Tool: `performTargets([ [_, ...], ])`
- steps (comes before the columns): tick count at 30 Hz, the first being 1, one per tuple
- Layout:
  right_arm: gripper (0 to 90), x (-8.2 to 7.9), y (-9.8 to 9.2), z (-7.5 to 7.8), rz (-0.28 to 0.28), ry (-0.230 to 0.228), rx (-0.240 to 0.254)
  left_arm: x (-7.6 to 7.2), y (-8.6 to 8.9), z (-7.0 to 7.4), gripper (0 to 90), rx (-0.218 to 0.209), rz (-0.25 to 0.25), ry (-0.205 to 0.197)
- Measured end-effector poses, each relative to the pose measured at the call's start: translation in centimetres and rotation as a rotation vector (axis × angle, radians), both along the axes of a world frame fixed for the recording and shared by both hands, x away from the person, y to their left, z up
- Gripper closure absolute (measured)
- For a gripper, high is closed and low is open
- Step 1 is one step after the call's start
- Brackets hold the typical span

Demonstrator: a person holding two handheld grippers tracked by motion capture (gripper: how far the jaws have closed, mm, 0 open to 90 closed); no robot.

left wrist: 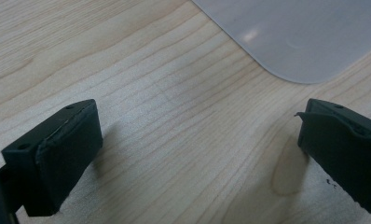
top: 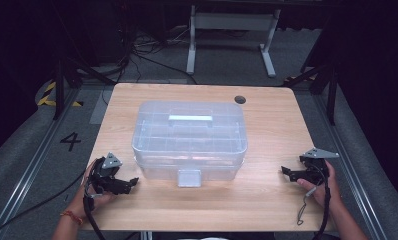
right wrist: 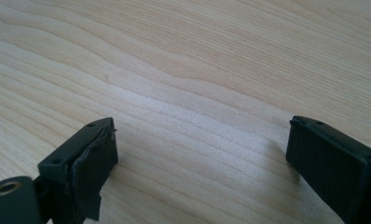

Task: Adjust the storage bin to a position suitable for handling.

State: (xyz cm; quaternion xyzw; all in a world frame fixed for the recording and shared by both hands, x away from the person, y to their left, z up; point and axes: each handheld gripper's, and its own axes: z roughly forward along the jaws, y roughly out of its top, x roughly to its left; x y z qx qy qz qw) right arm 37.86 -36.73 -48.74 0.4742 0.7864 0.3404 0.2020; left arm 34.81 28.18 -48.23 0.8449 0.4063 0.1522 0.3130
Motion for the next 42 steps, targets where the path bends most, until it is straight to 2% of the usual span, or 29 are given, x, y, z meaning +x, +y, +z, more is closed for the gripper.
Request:
performTargets([
  [7, 8.8, 0.0, 0.1, 0.0, -0.005, 0.001, 0.003, 0.0, 0.1, 0.0, 0.0, 0.0, -0.016, -0.003],
  [11, 8.9, 0.1, 0.1, 0.0, -0.003, 0.0, 0.001, -0.3, 0.1, 0.0, 0.6, -0.01, 0.008, 0.007],
  [12, 9.0, 0.1, 0.1, 0.0, -0.003, -0.002, 0.001, -0.2, 0.3, 0.1, 1.0, 0.003, -0.003, -0.001],
  [14, 9.0, 0.1, 0.0, 0.0, 0.0, -0.001, -0.001, -0.3, 0.3, 0.0, 1.9, -0.013, 0.003, 0.007],
  [18, 9.2, 0.0, -0.1, 0.0, 0.0, 0.0, -0.003, -0.3, 0.3, 0.0, 2.3, -0.01, 0.001, 0.003],
  [22, 15.7, -0.1, -0.1, 0.1, 0.001, 0.001, 0.001, -0.3, 0.3, 0.0, 2.3, -0.011, 0.002, 0.005],
  [26, 25.2, -0.2, -0.1, 0.3, 0.018, -0.016, 0.005, -0.3, 0.3, 0.0, 2.9, -0.004, 0.002, -0.011],
  [27, 25.1, -0.2, 0.1, 0.3, 0.031, -0.024, 0.002, -0.5, 0.3, 0.0, 3.6, -0.016, 0.011, 0.004],
  [28, 25.1, -0.2, 0.1, 0.3, 0.031, -0.024, 0.002, -0.5, 0.4, 0.0, 3.6, -0.013, 0.01, -0.008],
  [33, 27.3, -0.5, 0.7, 0.9, 0.067, -0.064, -0.015, -0.6, 0.4, 0.0, 4.2, -0.02, 0.014, 0.0],
  [39, 28.3, -0.8, 0.7, 1.8, 0.078, -0.09, 0.022, -0.6, 0.4, 0.0, 4.2, -0.019, 0.013, 0.0],
  [42, 28.3, -0.9, 0.8, 2.2, 0.085, -0.102, 0.025, -0.6, 0.4, 0.0, 4.2, -0.02, 0.014, -0.001],
])
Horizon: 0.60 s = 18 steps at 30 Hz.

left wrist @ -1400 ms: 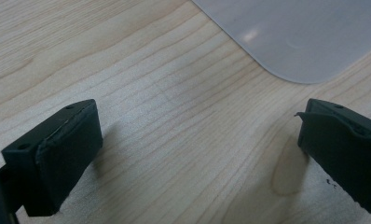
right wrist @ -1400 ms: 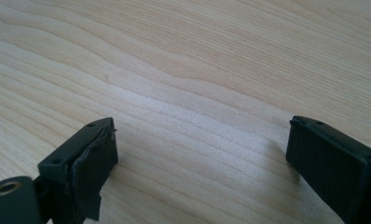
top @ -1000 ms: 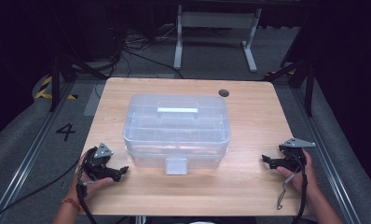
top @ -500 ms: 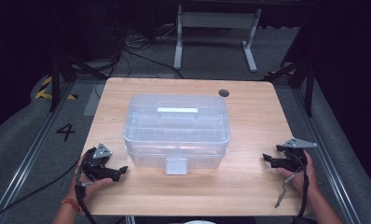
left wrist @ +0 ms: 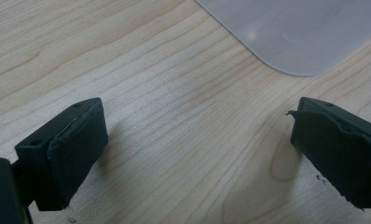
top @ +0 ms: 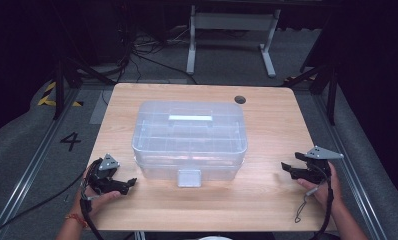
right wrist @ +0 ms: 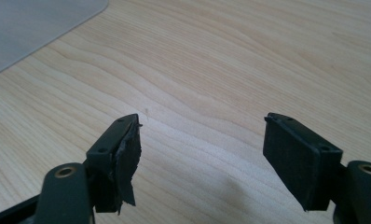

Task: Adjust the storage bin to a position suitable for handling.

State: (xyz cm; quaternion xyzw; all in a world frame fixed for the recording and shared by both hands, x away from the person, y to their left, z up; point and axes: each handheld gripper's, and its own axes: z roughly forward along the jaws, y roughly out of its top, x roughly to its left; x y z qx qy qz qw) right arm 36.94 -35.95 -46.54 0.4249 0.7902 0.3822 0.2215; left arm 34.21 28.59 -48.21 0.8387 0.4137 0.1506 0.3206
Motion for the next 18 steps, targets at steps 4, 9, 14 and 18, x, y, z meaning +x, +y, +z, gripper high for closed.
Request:
performTargets([
  [4, 28.4, -0.2, 0.2, 0.7, 0.014, -0.022, 0.003, 0.0, 0.0, 0.0, 4.2, -0.001, 0.0, 0.001],
  [9, 28.7, -0.2, 0.7, 2.0, 0.039, -0.05, 0.007, 0.0, 0.0, 0.0, 4.2, 0.002, 0.003, -0.002],
  [14, 29.1, -0.3, 1.2, 3.2, 0.054, -0.076, -0.009, 0.0, 0.0, 0.0, 4.2, 0.003, 0.004, -0.002],
  [18, 29.0, -0.1, 1.4, 4.2, 0.055, -0.094, -0.005, 0.0, 0.0, 0.0, 4.6, 0.009, 0.005, -0.009],
])
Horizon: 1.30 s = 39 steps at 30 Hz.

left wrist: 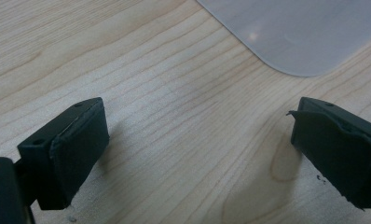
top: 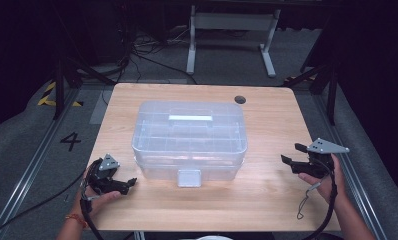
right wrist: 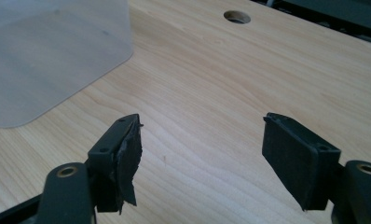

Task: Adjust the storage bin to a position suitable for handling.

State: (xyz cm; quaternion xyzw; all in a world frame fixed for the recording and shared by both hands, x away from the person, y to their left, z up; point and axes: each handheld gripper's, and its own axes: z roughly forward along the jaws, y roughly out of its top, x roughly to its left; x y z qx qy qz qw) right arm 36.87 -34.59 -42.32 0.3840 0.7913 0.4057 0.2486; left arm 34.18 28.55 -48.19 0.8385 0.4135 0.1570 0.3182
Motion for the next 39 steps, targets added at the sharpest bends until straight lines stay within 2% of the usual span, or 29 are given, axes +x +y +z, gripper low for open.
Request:
performTargets([
  [6, 27.5, 0.3, 0.9, 2.1, 0.009, -0.049, 0.0, 0.0, 0.0, 0.0, 4.7, 0.0, 0.001, 0.001],
  [23, 24.8, 1.8, 4.6, 6.8, 0.036, -0.143, -0.007, 0.0, 0.0, 0.0, 4.7, -0.002, 0.002, 0.003],
  [29, 23.8, 2.5, 6.0, 8.3, 0.064, -0.169, 0.032, 0.0, 0.0, 0.0, 4.7, -0.002, 0.001, 0.002],
  [33, 23.9, 2.7, 6.7, 9.1, 0.076, -0.188, 0.024, 0.0, 0.0, 0.0, 4.7, -0.002, 0.0, 0.002],
  [37, 24.6, 2.9, 8.1, 9.9, 0.09, -0.227, 0.006, 0.0, 0.0, 0.0, 4.7, -0.002, 0.001, 0.003],
  [39, 24.6, 3.1, 9.0, 10.1, 0.097, -0.23, 0.0, 0.0, 0.0, 0.0, 4.7, -0.001, 0.0, 0.001],
])
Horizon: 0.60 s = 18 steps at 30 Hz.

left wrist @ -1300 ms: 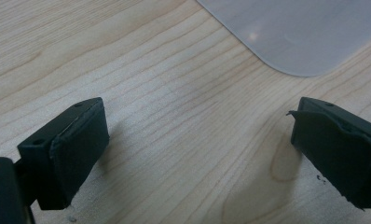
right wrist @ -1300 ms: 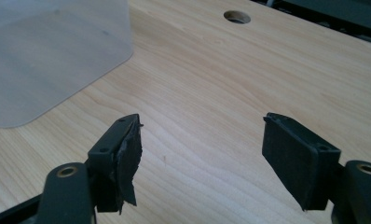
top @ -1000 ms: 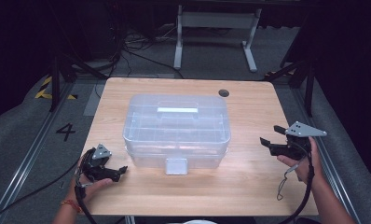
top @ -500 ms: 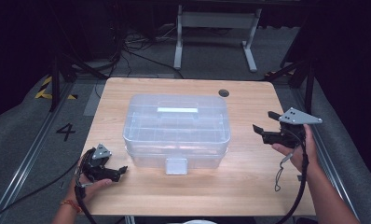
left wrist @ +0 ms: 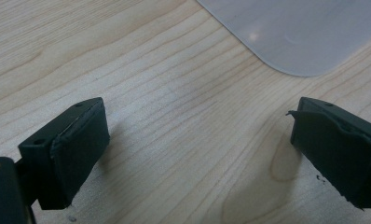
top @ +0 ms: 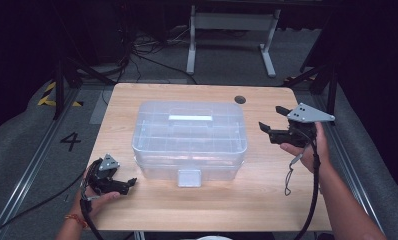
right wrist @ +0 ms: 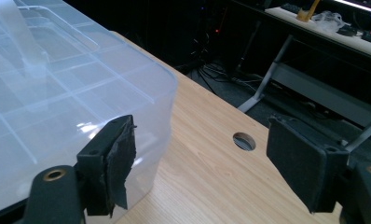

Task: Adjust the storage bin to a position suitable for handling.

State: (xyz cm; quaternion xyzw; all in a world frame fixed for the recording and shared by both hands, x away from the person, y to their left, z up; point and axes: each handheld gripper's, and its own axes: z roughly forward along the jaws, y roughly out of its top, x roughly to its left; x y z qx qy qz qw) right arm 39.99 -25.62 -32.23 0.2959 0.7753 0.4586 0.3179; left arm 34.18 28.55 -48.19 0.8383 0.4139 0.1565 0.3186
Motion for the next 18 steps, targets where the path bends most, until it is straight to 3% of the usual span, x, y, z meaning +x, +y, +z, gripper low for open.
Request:
performTargets([
  [8, 24.7, 0.7, 2.4, 0.4, 0.036, 0.005, -0.032, 0.0, 0.0, 0.0, 4.7, -0.003, 0.003, 0.002],
  [18, 24.9, 1.1, 5.7, 0.9, 0.116, 0.025, -0.012, 0.0, 0.0, 0.0, 4.7, -0.001, 0.001, 0.002],
])
